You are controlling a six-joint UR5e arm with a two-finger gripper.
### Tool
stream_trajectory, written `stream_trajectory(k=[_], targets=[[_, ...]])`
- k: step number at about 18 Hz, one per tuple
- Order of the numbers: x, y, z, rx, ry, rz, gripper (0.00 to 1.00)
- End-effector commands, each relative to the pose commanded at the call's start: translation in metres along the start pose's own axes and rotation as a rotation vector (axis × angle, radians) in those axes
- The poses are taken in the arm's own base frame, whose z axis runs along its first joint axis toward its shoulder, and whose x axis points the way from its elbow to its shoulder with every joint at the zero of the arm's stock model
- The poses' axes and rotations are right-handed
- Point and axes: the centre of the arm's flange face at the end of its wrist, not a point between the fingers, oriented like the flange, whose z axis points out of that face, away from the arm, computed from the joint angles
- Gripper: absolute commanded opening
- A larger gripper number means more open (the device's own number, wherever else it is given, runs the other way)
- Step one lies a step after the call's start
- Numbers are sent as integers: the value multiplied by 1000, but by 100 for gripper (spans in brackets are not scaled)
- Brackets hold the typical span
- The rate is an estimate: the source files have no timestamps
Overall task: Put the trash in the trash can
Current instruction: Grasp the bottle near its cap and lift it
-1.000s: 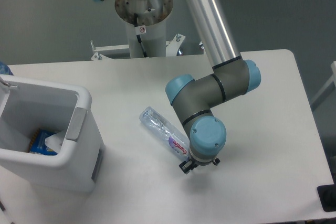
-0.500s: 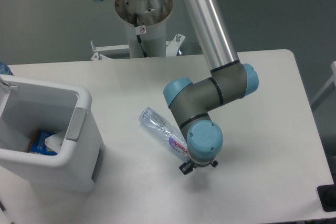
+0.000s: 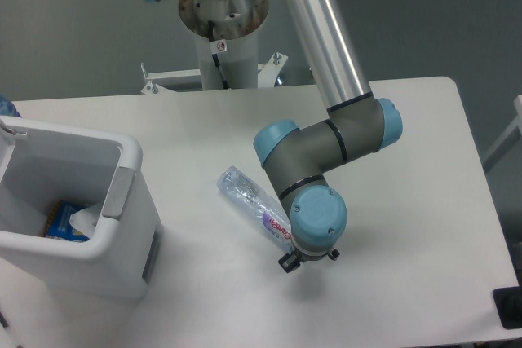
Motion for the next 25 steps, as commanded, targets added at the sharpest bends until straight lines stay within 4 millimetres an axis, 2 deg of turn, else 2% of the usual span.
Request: stream_trajectory(k=[1, 4, 11, 15, 20, 25], targets=[[0, -1, -3, 1, 13, 0, 3], [-2, -1, -32, 33, 66, -7, 2], [-31, -8, -140, 164, 285, -18, 0], [-37, -12, -189, 239, 367, 16, 0], [-55, -24, -243, 344, 475, 15, 0], [-60, -6, -312, 539, 579, 50, 0]])
